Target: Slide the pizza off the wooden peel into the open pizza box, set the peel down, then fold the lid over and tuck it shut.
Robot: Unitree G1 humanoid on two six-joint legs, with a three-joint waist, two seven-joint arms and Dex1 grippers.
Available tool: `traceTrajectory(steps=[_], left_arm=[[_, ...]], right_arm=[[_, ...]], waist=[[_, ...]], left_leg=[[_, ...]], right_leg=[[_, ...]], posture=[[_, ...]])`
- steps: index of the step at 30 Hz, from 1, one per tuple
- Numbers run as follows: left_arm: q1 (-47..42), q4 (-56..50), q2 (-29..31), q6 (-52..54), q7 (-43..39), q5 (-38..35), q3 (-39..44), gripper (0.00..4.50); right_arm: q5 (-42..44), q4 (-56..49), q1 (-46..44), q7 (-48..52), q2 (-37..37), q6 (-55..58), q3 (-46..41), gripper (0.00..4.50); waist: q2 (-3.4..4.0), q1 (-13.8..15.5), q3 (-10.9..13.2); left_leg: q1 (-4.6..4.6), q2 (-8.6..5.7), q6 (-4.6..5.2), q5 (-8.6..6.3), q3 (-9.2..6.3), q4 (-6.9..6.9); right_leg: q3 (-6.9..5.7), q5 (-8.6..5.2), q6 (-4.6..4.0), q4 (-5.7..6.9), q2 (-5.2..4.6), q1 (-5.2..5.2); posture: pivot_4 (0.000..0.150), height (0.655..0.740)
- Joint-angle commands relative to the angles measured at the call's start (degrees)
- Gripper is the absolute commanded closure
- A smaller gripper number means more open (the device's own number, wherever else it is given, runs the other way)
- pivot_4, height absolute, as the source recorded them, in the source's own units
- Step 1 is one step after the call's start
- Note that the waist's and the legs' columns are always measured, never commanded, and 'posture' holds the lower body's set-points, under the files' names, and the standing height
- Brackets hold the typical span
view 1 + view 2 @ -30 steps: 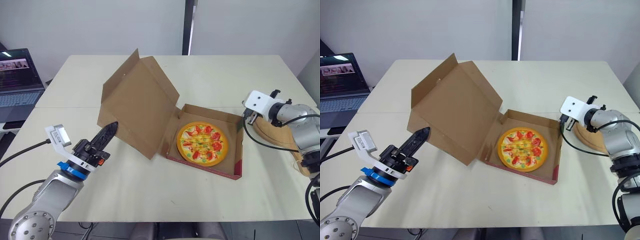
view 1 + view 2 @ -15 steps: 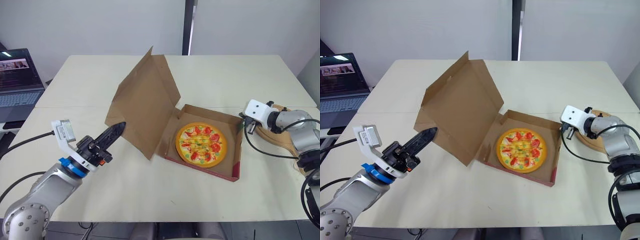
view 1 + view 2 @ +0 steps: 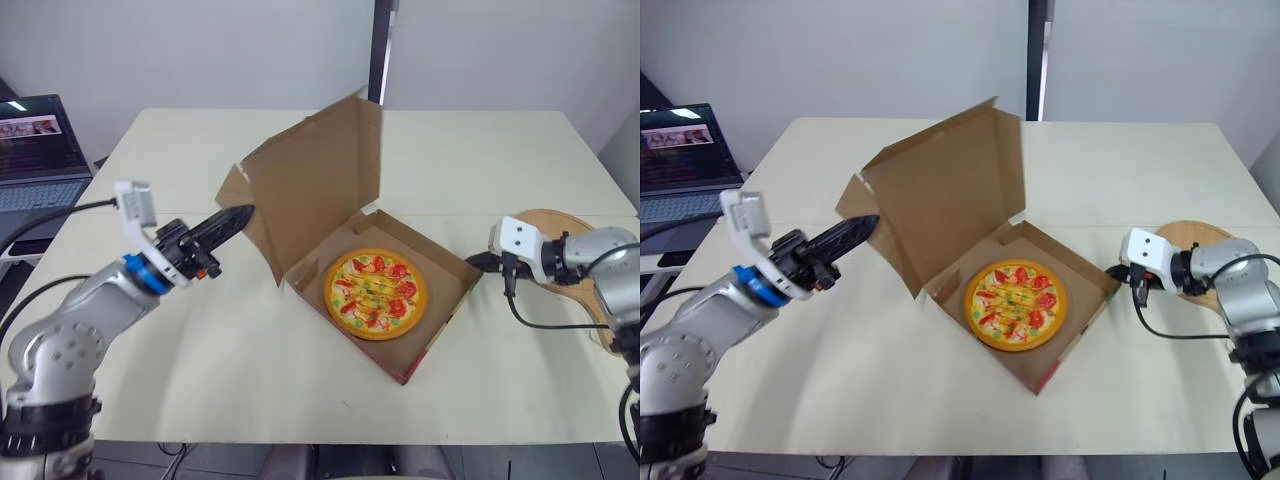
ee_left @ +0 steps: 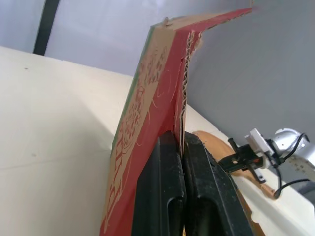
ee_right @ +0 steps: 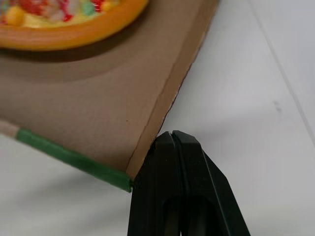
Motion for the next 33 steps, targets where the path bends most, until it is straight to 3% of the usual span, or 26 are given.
traceTrajectory(steps=[1,9,13,24,33], left_arm=[[-6.12,4.65,0.83,-0.26,-6.22,5.88,-2.82,4.50],[-16.33,15.48,1.32,-8.63,-18.65,23.82,-9.18,4.50],[-19.32,18.38,0.17,-12.50,-21.62,29.02,-9.91,4.50],[-23.51,24.39,-3.16,-14.96,-24.04,33.63,-7.98,4.50],[-24.53,25.74,-3.74,-15.38,-25.56,35.15,-7.39,4.50]], right_arm=[[4.47,-10.89,3.31,0.60,-1.20,6.46,-3.10,4.48],[9.25,-27.43,11.20,-3.62,-0.29,18.68,-5.39,4.48],[11.13,-32.23,13.40,-6.36,0.78,22.68,-6.13,4.48],[15.13,-39.26,15.66,-11.30,2.70,27.17,-6.65,4.48],[15.52,-36.45,15.41,-15.71,3.39,25.87,-11.16,4.48]], waist=[[0.00,0.10,0.00],[0.00,0.12,0.00],[0.00,0.22,0.00],[-0.01,0.23,0.00],[-0.01,0.29,0.00]], left_leg=[[0.00,0.00,0.00,0.00,0.01,0.01],[-0.49,-0.01,-0.03,0.02,-0.03,0.15],[-0.70,-0.01,-0.06,0.03,-0.07,0.20],[-0.73,-0.04,-0.05,0.03,-0.11,0.26],[-0.76,-0.08,-0.05,0.03,-0.13,0.35]], right_leg=[[0.01,0.01,0.01,0.00,0.00,-0.01],[-0.02,0.10,-0.01,0.14,-0.01,-0.55],[-0.07,0.16,-0.03,0.17,-0.02,-0.71],[-0.11,0.19,0.02,0.17,-0.04,-0.70],[-0.12,0.21,0.05,0.22,-0.06,-0.70]], posture=[[0.150,0.7400],[0.150,0.7400],[0.150,0.7400],[0.150,0.7400],[0.150,0.7400]])
